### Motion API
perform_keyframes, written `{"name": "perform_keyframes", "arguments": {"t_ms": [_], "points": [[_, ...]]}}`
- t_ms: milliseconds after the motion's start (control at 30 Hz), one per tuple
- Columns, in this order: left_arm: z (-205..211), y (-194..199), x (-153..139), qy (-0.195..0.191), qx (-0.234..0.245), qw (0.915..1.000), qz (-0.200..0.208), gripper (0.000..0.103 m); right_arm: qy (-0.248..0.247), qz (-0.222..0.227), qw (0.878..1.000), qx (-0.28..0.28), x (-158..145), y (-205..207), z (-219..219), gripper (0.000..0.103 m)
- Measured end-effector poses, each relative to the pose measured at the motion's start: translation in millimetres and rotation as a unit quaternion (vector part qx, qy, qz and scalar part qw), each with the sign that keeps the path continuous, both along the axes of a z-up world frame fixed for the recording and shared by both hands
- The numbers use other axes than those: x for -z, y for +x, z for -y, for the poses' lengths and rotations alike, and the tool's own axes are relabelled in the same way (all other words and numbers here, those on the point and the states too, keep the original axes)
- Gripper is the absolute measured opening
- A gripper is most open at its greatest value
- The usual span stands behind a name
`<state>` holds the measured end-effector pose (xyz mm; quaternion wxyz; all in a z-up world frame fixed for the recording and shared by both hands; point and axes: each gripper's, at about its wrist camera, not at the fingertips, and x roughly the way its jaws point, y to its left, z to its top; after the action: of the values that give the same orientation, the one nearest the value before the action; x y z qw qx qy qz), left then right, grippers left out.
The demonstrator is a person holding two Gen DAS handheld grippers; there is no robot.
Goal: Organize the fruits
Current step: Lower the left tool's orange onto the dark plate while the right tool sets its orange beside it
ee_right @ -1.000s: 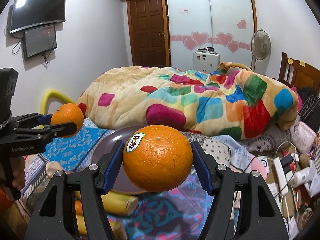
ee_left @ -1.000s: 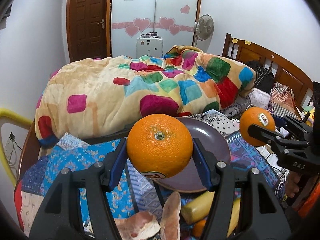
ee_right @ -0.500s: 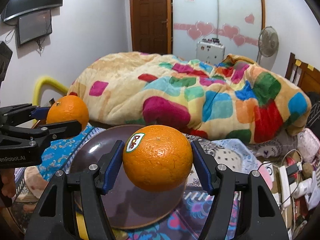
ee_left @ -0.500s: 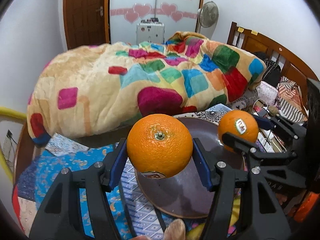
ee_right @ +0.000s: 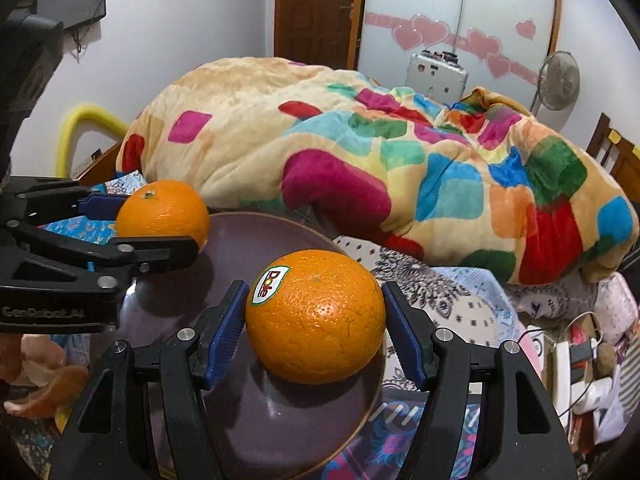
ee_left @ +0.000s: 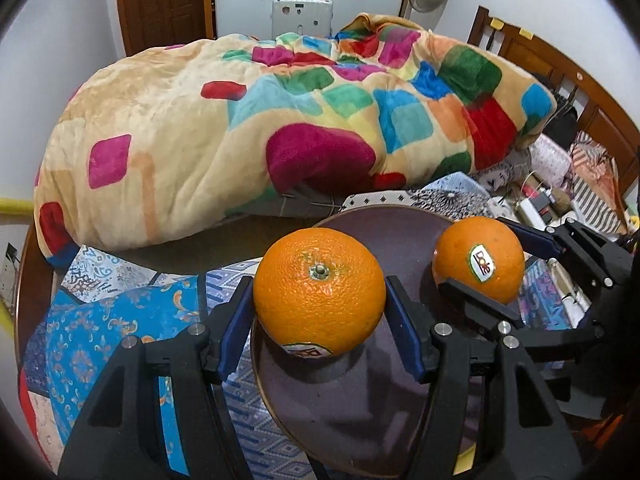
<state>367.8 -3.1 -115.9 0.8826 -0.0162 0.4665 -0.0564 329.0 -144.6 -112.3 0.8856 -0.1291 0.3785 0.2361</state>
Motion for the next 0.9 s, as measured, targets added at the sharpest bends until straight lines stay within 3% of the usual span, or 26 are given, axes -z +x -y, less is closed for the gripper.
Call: {"name": "perform_keyframes", "arguments": {"t_ms": [367,500,700,900], "points": [[1.2,9.4,13.8,-0.012,0.003,0.9993,-0.036,0.064,-0.008,-0.012,1.000,-0.011,4.8,-0.9,-0.9,0.066],[-0.9,3.4,-2.0,-0.015,-0.008,0.9998,-0.005,0.076,-0.009,-0.012,1.000,-0.011,3.8,-3.3,0.6,0.067],[-9.6,-18.9,-31.1,-0.017,-0.021,0.9990,0.034,0.077,0.010,-0.006,1.000,-0.004,-11.7,-13.8,9.1,0.067],[-17.4,-61.1,-57.9,0.011,-0.035,0.9962,0.079,0.077,0.027,0.022,0.999,0.007,-38.7,-42.1,21.6,0.067]]}}
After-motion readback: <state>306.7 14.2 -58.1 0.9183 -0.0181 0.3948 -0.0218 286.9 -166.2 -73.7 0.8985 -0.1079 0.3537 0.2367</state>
